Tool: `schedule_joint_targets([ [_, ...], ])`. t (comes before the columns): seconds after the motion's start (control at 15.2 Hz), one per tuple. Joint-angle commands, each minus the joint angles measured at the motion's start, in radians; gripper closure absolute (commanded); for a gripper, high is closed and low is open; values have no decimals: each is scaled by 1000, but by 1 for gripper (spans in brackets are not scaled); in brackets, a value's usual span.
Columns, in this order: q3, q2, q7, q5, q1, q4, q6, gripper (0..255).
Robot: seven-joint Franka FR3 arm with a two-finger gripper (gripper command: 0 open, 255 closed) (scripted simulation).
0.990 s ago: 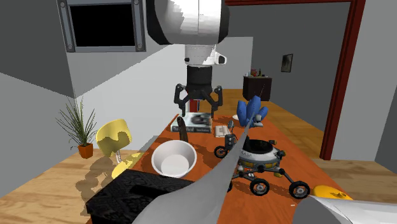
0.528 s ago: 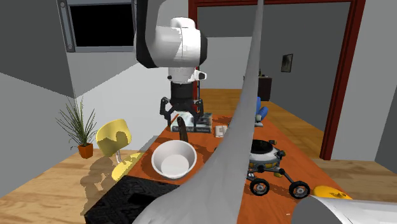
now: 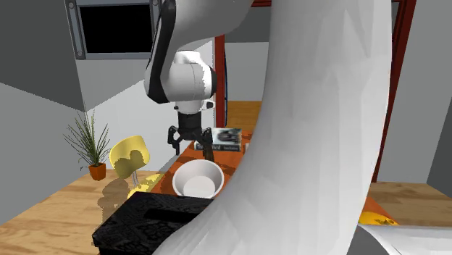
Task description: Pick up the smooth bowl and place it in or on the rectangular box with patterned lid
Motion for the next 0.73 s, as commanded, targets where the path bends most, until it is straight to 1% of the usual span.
schedule_joint_targets([
  [0.0,-3,79,44,-46,26,54,17,0],
  [0.26,-23,232,114,-121,91,187,23,0],
  [0.46,-42,348,151,-163,144,303,16,0],
  [0.53,-47,372,157,-170,155,328,13,0],
  [0.66,-53,391,161,-178,160,331,29,0],
])
